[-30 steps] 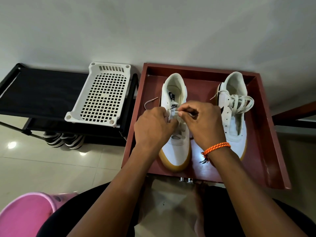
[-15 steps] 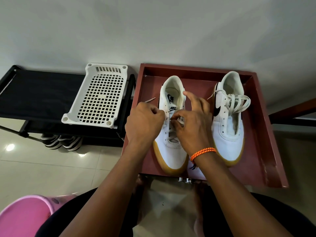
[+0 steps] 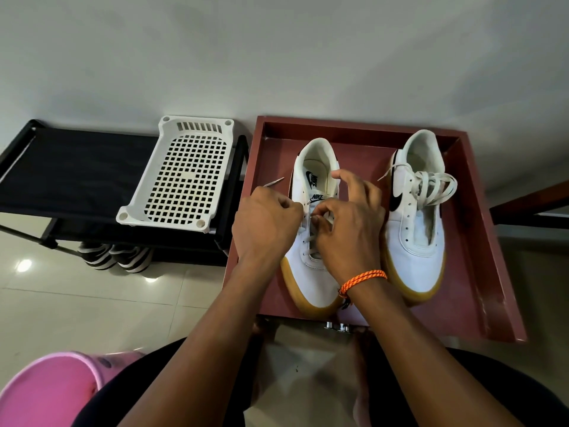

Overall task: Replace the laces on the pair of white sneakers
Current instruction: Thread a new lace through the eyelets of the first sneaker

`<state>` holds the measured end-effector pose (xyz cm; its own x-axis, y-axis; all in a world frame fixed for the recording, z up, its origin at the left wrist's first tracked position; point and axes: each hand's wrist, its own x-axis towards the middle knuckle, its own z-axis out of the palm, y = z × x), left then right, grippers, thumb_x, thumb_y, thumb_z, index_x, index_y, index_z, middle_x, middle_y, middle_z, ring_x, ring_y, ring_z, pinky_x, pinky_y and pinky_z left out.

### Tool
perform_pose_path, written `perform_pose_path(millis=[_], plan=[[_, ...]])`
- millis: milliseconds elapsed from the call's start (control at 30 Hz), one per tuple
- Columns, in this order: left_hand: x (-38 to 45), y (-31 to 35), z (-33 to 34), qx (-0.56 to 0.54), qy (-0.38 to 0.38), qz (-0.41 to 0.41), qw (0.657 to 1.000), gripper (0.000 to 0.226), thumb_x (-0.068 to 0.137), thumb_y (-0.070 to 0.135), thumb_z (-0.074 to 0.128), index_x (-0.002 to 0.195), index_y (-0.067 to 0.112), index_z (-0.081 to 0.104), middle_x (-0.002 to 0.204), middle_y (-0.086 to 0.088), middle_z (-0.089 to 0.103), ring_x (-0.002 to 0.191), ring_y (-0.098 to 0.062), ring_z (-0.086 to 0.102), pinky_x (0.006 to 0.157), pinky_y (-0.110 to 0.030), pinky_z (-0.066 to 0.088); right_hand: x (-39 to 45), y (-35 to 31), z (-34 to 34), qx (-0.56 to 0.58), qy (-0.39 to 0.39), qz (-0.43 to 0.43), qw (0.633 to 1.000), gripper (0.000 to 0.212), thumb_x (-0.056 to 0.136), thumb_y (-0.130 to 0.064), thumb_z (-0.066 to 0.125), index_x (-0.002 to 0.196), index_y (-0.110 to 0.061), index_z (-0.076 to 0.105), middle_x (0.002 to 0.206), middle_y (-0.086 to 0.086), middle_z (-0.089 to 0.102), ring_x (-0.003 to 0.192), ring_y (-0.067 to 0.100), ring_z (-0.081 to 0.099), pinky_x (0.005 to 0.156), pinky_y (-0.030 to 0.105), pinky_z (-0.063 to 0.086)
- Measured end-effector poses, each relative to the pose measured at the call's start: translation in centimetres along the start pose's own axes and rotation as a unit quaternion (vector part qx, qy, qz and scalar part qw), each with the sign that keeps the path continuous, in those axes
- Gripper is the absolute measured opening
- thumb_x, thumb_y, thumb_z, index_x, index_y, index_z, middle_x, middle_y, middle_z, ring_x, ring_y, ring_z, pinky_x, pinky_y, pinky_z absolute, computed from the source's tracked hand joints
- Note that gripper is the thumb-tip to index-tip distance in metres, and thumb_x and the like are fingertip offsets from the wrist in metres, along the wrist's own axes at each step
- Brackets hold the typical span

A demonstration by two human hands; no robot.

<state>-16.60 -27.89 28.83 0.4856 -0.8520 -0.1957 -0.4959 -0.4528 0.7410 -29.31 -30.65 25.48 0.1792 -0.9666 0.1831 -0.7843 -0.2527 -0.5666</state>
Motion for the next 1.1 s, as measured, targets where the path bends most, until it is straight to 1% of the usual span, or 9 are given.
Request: perform_pose_path(millis=[133, 267, 367, 500, 600, 700, 867, 1000, 1100], plan=[[0.3, -0.2, -0.1, -0.019, -0.013, 0.003, 1.0, 0.035, 0.071, 0.034, 0.051, 0.067, 0.011, 0.078, 0.065, -0.007, 0.074, 0.064, -0.031, 0.074, 0.063, -0.053, 0.063, 0.1, 0.0, 0.4, 0.028, -0.004, 0.019, 0.999, 0.015, 0.078, -0.009, 0.078, 0.078, -0.024, 0.079, 0.149, -0.009, 0.055, 0.132, 0.028, 0.041, 0.1, 0.049, 0.04], [1.0, -0.7, -0.3, -0.062, -0.052, -0.013, 0.997, 0.025, 0.083, 0.015, 0.063, 0.065, 0.019, 0.08, 0.062, 0.005, 0.075, 0.063, -0.019, 0.076, 0.073, -0.051, 0.066, 0.1, 0.0, 0.5, 0.044, -0.014, 0.03, 0.998, 0.02, 0.078, -0.007, 0.081, 0.079, -0.026, 0.079, 0.148, -0.01, 0.055, 0.132, 0.025, 0.038, 0.098, 0.049, 0.039], [1.3, -1.1, -0.4, -0.077, -0.069, -0.015, 0.995, 0.028, 0.088, 0.006, 0.065, 0.07, 0.019, 0.081, 0.063, 0.004, 0.076, 0.063, -0.013, 0.077, 0.072, -0.041, 0.067, 0.0, 0.1, 0.5, 0.042, -0.016, 0.034, 0.998, 0.021, 0.079, -0.006, 0.083, 0.082, -0.027, 0.08, 0.149, -0.01, 0.054, 0.132, 0.029, 0.041, 0.097, 0.049, 0.039], [1.5, -1.3, -0.6, -0.098, -0.078, -0.021, 0.992, 0.025, 0.091, 0.002, 0.068, 0.074, 0.015, 0.081, 0.065, 0.001, 0.077, 0.064, -0.013, 0.077, 0.063, -0.027, 0.058, -0.1, 0.1, 0.7, 0.037, -0.014, 0.034, 0.999, 0.019, 0.081, -0.008, 0.083, 0.084, -0.026, 0.081, 0.15, -0.011, 0.053, 0.132, 0.029, 0.04, 0.097, 0.044, 0.035], [1.7, -1.5, -0.6, -0.103, -0.083, -0.02, 0.991, 0.022, 0.09, 0.002, 0.072, 0.075, 0.014, 0.082, 0.066, -0.001, 0.077, 0.065, -0.016, 0.078, 0.07, -0.036, 0.065, 0.0, 0.0, 0.8, 0.041, -0.002, 0.037, 0.998, 0.019, 0.08, -0.007, 0.084, 0.083, -0.025, 0.08, 0.146, -0.01, 0.055, 0.131, 0.029, 0.042, 0.095, 0.038, 0.031], [1.7, -1.5, -0.7, -0.09, -0.086, -0.002, 0.992, 0.019, 0.086, 0.004, 0.076, 0.073, 0.015, 0.084, 0.064, 0.0, 0.076, 0.065, -0.016, 0.078, 0.077, -0.046, 0.067, -0.3, 0.0, 0.9, 0.034, 0.012, 0.023, 0.999, 0.017, 0.081, -0.008, 0.083, 0.084, -0.025, 0.078, 0.142, -0.01, 0.057, 0.129, 0.028, 0.043, 0.096, 0.043, 0.036], [1.6, -1.4, -0.8, -0.093, -0.102, -0.006, 0.99, 0.016, 0.084, 0.004, 0.078, 0.073, 0.013, 0.084, 0.064, -0.001, 0.077, 0.065, -0.016, 0.078, 0.078, -0.048, 0.067, -0.5, -0.1, 1.1, 0.014, 0.018, 0.019, 1.0, 0.014, 0.083, -0.011, 0.08, 0.084, -0.024, 0.076, 0.144, -0.01, 0.055, 0.125, 0.023, 0.039, 0.092, 0.043, 0.037], [1.8, -1.6, -0.8, -0.107, -0.104, -0.02, 0.989, 0.019, 0.081, 0.001, 0.079, 0.069, 0.015, 0.084, 0.065, -0.005, 0.077, 0.07, -0.027, 0.078, 0.08, -0.055, 0.066, -0.6, -0.2, 1.4, 0.039, 0.032, 0.034, 0.998, 0.016, 0.082, -0.009, 0.081, 0.082, -0.026, 0.078, 0.15, -0.006, 0.051, 0.129, 0.026, 0.038, 0.095, 0.045, 0.039], [1.8, -1.8, -0.7, -0.116, -0.098, -0.026, 0.988, 0.015, 0.083, -0.002, 0.081, 0.077, 0.01, 0.084, 0.066, -0.005, 0.077, 0.069, -0.025, 0.079, 0.079, -0.048, 0.067, -0.5, -0.3, 1.6, 0.048, 0.036, 0.052, 0.997, 0.019, 0.081, -0.008, 0.083, 0.08, -0.027, 0.078, 0.151, -0.006, 0.05, 0.129, 0.027, 0.039, 0.097, 0.041, 0.036]])
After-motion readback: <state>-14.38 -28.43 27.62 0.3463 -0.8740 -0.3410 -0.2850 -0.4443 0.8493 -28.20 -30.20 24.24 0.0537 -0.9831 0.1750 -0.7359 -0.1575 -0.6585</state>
